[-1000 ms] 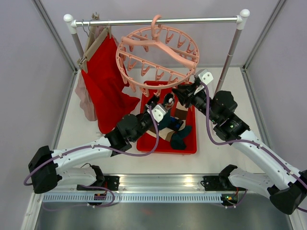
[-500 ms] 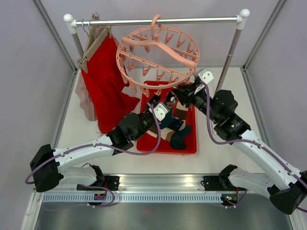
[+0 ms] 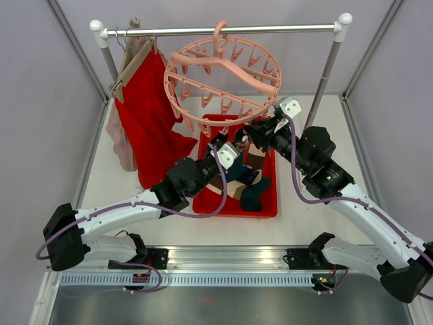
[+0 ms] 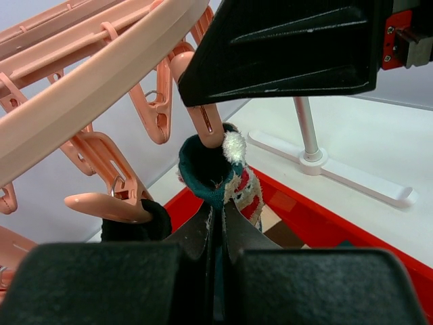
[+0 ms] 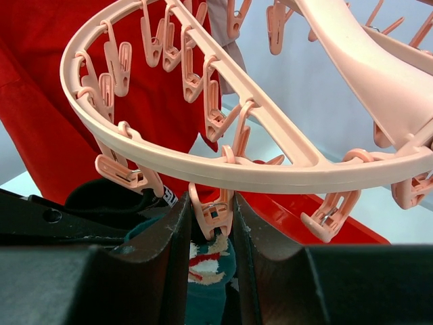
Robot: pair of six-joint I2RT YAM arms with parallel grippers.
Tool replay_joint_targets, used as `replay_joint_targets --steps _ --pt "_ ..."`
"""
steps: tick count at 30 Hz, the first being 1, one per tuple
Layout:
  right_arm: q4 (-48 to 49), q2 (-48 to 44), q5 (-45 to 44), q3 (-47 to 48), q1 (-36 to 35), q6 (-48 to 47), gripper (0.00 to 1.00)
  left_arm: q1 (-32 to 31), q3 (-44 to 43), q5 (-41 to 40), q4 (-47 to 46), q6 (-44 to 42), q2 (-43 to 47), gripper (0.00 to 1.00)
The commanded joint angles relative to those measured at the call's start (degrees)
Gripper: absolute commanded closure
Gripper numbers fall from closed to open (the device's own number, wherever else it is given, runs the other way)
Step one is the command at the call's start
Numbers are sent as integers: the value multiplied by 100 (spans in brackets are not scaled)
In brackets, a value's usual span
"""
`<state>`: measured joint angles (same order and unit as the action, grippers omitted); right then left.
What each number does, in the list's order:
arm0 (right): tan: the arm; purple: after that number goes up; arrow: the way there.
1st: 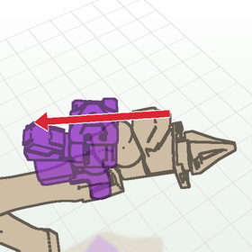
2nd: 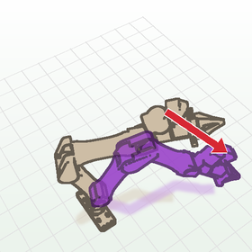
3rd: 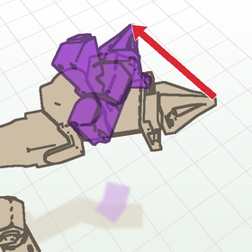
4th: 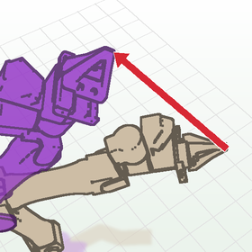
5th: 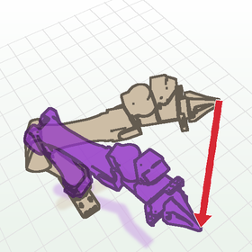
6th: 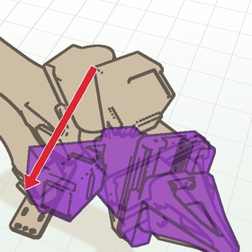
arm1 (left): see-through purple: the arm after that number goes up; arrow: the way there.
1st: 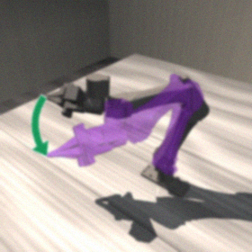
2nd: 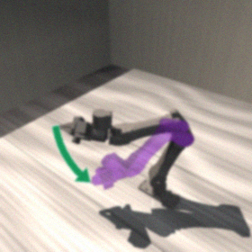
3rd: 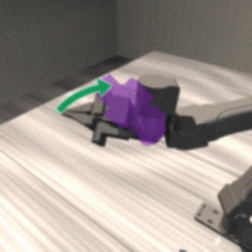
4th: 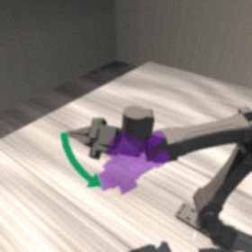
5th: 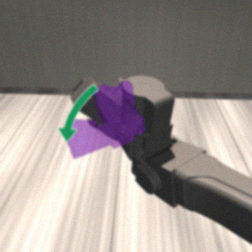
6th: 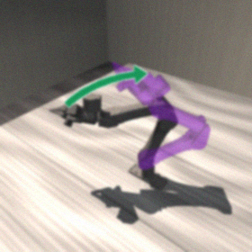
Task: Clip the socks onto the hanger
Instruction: Clamp the sock onto the hanger.
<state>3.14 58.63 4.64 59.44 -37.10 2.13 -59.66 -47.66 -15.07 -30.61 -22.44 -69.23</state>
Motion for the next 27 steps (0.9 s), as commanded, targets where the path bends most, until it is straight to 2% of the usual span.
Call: replay_joint_targets --steps 1,27 --pt "73 17 -7 261 19 -29 100 -46 -288 -75 -331 -191 -64 98" --pt "-68 8 -104 331 19 -46 100 -63 -270 -119 -332 -182 253 98"
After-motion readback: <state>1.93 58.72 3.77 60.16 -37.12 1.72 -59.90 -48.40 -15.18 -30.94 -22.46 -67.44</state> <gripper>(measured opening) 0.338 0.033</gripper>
